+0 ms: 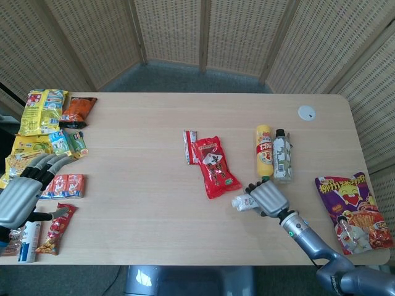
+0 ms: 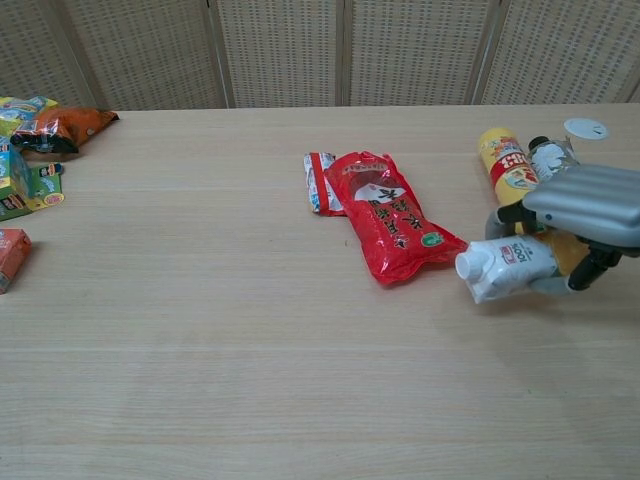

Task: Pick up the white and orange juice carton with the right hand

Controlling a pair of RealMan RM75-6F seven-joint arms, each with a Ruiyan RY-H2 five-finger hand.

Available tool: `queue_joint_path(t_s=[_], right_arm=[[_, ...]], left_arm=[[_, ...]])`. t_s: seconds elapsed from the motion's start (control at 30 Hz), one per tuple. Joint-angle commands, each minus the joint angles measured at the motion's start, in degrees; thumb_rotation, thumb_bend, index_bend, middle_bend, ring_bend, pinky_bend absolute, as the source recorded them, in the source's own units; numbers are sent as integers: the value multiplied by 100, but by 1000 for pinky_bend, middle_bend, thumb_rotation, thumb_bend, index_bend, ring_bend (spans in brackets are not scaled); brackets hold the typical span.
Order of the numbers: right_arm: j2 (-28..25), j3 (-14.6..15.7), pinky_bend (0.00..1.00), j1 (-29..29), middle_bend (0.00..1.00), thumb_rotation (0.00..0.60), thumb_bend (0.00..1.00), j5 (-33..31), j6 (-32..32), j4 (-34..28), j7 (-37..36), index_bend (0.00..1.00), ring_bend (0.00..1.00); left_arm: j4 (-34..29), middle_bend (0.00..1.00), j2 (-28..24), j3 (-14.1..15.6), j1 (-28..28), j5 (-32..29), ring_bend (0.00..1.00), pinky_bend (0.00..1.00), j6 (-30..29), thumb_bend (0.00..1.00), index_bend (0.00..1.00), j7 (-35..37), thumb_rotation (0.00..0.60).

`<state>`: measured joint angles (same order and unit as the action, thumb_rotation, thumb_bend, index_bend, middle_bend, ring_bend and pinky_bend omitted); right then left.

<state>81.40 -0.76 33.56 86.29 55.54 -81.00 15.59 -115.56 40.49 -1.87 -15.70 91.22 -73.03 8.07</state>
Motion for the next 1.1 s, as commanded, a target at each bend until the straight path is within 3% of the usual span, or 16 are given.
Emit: queue_joint_path(t_s=[0.03,0.53,0.87,1.1], right_arm=[[-197,-202,524,26,900,600,451,-161,112,-342,56,661,659],[-442,-1255,535,562,912,600,458,-764,185,-1056,-299,673,680],[-365,-1865,535,968,922,600,460,-1299,145,-1077,-593,681,688],[-430,-2094,535,1143,932,600,463,-1525,139,-995,-753,691,700]], left_arm=[[12,0,29,11,-12,-16,0,0,42,217,0,-11,600],[10,0,102,86,17,22,0,0,75,217,0,-121,600],[26,0,151,192,152,110,0,0,-54,216,0,-84,600],[1,0,101,313,346,263,0,0,-286,216,0,-78,600]])
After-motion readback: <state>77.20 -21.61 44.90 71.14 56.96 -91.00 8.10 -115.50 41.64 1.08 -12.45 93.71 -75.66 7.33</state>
